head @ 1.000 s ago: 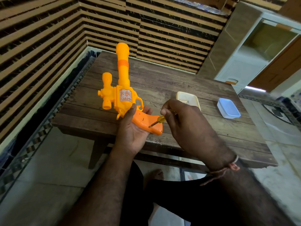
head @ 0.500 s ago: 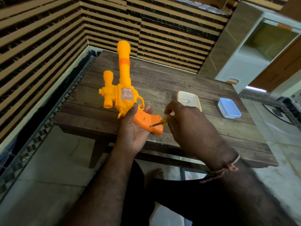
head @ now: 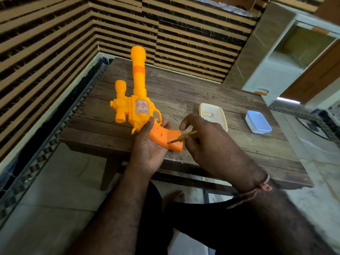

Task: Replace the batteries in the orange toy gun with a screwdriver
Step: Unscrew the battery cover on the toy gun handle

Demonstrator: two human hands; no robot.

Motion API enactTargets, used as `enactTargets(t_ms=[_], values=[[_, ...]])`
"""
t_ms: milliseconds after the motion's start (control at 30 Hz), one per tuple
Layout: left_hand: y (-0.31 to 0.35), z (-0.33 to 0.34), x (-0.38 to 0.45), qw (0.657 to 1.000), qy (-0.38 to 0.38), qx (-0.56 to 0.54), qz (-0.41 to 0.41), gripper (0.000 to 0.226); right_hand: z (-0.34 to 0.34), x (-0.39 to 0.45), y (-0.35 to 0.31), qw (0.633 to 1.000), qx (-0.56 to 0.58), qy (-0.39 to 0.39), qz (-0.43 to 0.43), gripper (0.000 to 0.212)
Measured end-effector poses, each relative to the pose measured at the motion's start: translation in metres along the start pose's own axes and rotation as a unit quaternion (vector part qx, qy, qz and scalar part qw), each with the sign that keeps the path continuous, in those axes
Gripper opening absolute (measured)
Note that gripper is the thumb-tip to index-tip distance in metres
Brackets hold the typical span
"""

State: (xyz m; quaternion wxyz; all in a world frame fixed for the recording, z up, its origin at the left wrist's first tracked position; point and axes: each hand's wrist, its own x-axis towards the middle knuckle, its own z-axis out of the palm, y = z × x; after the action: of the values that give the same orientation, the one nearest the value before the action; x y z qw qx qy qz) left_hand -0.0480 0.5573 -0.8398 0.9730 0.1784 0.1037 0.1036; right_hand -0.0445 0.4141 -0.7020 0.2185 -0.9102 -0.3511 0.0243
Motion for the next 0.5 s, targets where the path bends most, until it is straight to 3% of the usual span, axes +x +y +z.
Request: enactTargets(t_ms=[67,167,267,500], values=[[0.0012,0.0,0.0012,1.0,0.0,-0.015,-0.001,0.107,-0.0011,0.001,0.0,1.0,0.006,-0.01,-0.001,0.018],[0.001,0.0001,0.0016,1.0,0.004,-0.026,0.007,0.107,0.0,0.0028,0.0007,1.0,0.008,0.007,-0.005,0.004],[-0.0005,0.001,0.001,1.0,-0.001,-0.015,0.0,0.11,-0.0001,0.0032,-0.0005,1.0,-0.02,0.009,-0.002,0.008],[-0.0003,-0.0001,0.0015,1.0,-0.003,-0.016,0.002,0.104,-0.0037,0.0026,-0.0029,1.0,0.008,-0.006,-0.003,0.034]])
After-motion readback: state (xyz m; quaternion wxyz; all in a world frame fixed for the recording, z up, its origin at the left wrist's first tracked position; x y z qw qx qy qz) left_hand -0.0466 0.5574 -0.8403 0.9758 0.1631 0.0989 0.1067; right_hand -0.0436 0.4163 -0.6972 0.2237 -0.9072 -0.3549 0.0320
